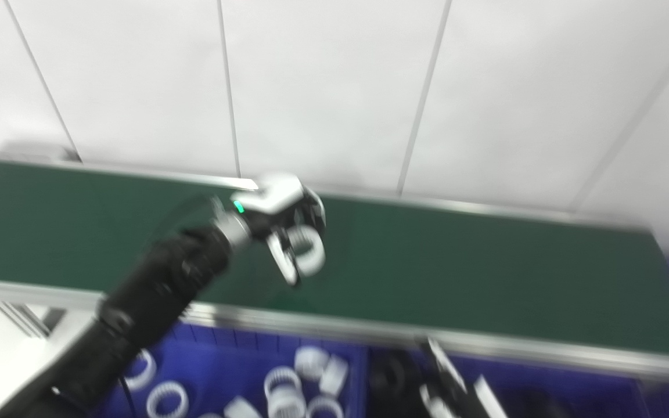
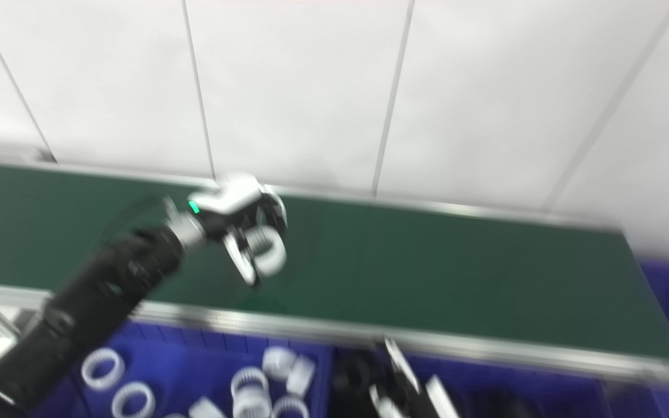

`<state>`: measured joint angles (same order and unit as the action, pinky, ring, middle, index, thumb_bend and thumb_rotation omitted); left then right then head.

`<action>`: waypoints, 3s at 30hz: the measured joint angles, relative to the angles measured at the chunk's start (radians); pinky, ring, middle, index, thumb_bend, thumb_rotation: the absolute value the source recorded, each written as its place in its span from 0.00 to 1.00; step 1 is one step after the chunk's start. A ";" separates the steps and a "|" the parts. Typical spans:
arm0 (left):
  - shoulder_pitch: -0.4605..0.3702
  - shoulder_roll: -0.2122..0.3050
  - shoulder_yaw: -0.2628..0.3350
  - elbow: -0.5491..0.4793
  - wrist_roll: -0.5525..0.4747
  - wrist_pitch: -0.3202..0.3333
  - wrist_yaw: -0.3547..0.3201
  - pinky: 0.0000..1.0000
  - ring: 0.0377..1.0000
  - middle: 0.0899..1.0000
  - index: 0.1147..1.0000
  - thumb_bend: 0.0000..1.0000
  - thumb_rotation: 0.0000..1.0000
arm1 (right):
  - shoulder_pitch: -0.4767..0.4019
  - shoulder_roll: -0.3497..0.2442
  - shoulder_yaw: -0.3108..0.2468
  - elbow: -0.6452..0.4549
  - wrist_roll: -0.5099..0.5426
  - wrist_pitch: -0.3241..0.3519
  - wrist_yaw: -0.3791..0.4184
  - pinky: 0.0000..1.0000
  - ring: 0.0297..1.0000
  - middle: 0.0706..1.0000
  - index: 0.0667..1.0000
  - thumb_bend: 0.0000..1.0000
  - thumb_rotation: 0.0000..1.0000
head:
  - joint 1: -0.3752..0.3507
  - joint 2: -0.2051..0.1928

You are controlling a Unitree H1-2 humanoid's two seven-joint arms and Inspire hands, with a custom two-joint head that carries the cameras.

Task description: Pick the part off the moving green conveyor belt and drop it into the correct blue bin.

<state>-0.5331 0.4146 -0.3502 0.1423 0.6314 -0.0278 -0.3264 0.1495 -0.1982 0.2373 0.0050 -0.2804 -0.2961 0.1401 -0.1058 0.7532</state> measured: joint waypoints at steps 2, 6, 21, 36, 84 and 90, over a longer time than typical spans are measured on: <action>0.008 0.008 0.009 -0.031 -0.020 0.004 -0.031 0.21 0.25 0.42 0.23 0.54 0.00 | -0.017 0.008 0.001 -0.004 -0.003 0.021 0.002 0.92 0.97 0.99 0.96 0.39 1.00 | -0.014 0.012; 0.037 0.018 0.030 -0.077 -0.060 0.006 -0.064 0.23 0.40 0.45 0.24 0.51 0.00 | -0.023 0.015 0.001 -0.004 -0.008 0.050 0.006 0.93 0.97 0.98 0.96 0.40 1.00 | -0.021 0.018; 0.222 -0.018 0.026 -0.143 -0.095 0.010 -0.089 0.26 0.42 0.44 0.24 0.50 0.00 | -0.025 0.024 0.002 -0.038 -0.017 0.101 0.017 0.93 0.97 0.99 0.97 0.38 1.00 | -0.031 0.040; 0.343 -0.062 -0.050 -0.095 -0.013 0.016 -0.062 0.26 0.42 0.45 0.24 0.50 0.00 | -0.025 0.022 0.001 -0.036 -0.016 0.101 0.018 0.92 0.96 0.99 0.96 0.40 1.00 | -0.025 0.046; 0.442 -0.098 0.030 0.050 -0.494 -0.400 -0.059 0.66 0.74 0.77 0.76 0.55 0.47 | -0.027 0.021 0.008 -0.033 -0.017 0.106 0.020 0.93 0.97 0.99 0.97 0.42 1.00 | -0.063 0.055; 0.514 -0.122 0.077 0.002 -0.563 -0.404 -0.044 0.83 0.89 0.91 0.88 0.52 0.62 | -0.025 0.024 0.019 -0.033 -0.035 0.105 0.017 0.90 0.94 0.96 0.95 0.42 1.00 | -0.089 0.063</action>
<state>-0.0188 0.2922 -0.2730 0.1446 0.0689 -0.4317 -0.3706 0.1246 -0.1743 0.2567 -0.0281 -0.3158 -0.1907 0.1573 -0.1947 0.8160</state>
